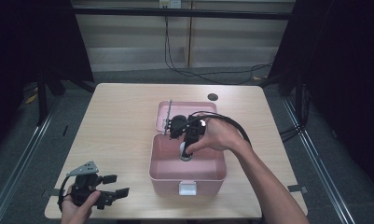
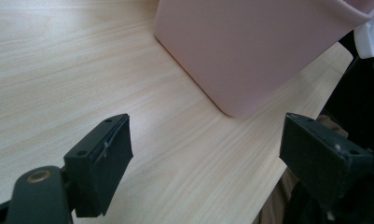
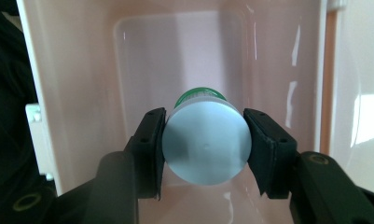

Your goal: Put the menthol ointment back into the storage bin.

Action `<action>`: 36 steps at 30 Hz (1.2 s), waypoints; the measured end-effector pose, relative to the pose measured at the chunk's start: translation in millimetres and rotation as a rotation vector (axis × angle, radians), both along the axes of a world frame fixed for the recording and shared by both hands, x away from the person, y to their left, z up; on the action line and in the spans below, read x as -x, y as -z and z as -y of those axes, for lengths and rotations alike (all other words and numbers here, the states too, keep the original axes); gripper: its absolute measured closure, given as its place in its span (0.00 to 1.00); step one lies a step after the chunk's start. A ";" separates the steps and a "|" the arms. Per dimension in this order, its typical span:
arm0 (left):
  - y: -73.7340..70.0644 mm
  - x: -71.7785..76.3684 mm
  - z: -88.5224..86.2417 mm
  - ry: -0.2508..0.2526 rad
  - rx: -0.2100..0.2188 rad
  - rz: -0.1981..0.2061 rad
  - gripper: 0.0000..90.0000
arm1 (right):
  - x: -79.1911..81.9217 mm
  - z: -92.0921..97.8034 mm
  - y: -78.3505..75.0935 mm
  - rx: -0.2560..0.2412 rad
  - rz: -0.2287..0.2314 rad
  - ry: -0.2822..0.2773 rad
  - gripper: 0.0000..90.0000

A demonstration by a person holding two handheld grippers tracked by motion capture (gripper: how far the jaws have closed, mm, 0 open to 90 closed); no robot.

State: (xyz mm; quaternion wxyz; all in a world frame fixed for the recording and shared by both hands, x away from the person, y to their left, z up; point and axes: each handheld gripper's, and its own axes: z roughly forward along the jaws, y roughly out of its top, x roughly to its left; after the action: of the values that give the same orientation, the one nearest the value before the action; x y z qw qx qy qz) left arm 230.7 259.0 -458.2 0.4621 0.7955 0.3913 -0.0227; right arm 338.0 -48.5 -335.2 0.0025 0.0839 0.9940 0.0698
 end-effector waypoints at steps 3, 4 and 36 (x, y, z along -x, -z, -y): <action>-0.9 0.7 0.1 0.002 -0.005 0.004 0.19 | 0.7 -5.1 2.1 -0.006 -0.005 -0.006 0.57; -0.8 0.6 0.2 0.004 -0.005 0.002 0.19 | 1.1 -7.3 3.0 0.003 -0.006 -0.013 0.57; 0.3 1.6 0.1 0.003 -0.013 0.000 0.19 | -2.7 -62.4 47.8 0.026 -0.060 -0.074 0.57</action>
State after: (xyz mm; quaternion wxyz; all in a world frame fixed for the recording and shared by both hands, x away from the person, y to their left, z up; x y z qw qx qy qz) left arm 229.1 258.8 -458.6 0.4568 0.7991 0.3902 -0.0210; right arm 340.7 13.9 -383.0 -0.0290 0.0492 0.9969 0.0542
